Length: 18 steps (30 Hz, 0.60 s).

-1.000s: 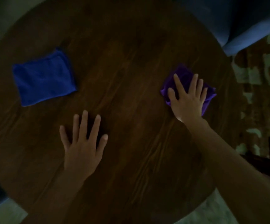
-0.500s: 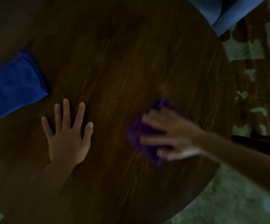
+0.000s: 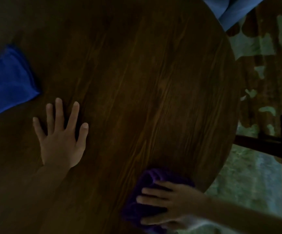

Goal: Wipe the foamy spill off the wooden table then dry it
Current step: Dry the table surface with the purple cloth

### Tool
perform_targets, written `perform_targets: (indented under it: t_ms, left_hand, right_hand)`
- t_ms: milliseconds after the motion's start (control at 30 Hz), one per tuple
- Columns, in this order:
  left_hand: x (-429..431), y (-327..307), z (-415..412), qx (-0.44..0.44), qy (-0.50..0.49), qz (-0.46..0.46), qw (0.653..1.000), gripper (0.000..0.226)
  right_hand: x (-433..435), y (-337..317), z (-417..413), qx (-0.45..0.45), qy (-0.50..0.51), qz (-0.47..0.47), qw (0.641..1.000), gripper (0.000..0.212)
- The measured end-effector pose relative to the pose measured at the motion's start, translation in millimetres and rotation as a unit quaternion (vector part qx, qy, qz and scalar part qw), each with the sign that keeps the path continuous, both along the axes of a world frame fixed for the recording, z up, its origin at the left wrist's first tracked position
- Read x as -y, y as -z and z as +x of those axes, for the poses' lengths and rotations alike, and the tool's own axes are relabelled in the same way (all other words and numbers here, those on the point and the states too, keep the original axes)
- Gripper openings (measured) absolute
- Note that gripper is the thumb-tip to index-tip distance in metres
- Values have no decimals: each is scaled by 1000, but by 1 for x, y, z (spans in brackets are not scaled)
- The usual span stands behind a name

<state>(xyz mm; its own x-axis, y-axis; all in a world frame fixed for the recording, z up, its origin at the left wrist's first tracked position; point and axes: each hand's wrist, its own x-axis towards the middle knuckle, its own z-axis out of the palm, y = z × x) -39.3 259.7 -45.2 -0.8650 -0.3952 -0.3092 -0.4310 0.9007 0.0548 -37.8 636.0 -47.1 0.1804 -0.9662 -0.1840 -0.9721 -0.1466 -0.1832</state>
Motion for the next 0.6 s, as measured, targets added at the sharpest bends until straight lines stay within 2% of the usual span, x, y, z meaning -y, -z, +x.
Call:
perform_targets:
  t_ms: [33, 67, 133, 167, 233, 300, 333, 367, 400, 433, 467, 533, 567, 600]
  left_hand:
    - [-1, 0, -1, 1, 0, 0, 1000, 69]
    - [-2, 1, -2, 2, 1, 0, 1000, 68]
    - [-2, 3, -2, -1, 0, -1, 1000, 68]
    - [-2, 4, -1, -5, -1, -2, 1000, 68]
    - [-1, 3, -1, -12, 0, -3, 1000, 68]
    - [0, 3, -1, -12, -1, -7, 1000, 68]
    - [0, 2, -1, -9, -1, -7, 1000, 68]
    - [0, 1, -1, -8, -3, -6, 1000, 68]
    - [1, 0, -2, -5, -5, -4, 1000, 68]
    - [1, 0, -1, -3, -6, -3, 1000, 68]
    - [1, -1, -1, -2, -5, -2, 1000, 68]
    - [1, 0, -1, 2, -8, -3, 1000, 68]
    - [2, -1, -2, 6, -9, -3, 1000, 67]
    - [1, 0, -1, 9, -7, -2, 1000, 66]
  right_hand:
    - [-14, 5, -25, 3, -38, -14, 999, 61]
    - [-24, 7, -57, 16, -24, -19, 999, 60]
    - [-35, 9, -133, 20, 115, -24, 993, 60]
    - [-39, 10, -165, 1, 211, -31, 977, 60]
    - [-39, 11, -207, -34, 415, -32, 909, 64]
    - [-17, 12, -210, -48, 590, -19, 806, 63]
    - [0, 10, -199, -43, 647, -18, 761, 62]
    - [17, 6, -179, -40, 672, -19, 739, 61]
    - [32, 2, -153, -41, 665, -19, 745, 60]
    - [41, 2, -119, -27, 622, -16, 782, 61]
    - [43, 3, -79, -5, 548, -16, 836, 61]
    - [35, 1, 1, 44, 331, -20, 943, 59]
    - [24, -1, 25, 46, 212, -9, 976, 58]
    - [11, 1, 32, 31, 112, -1, 993, 58]
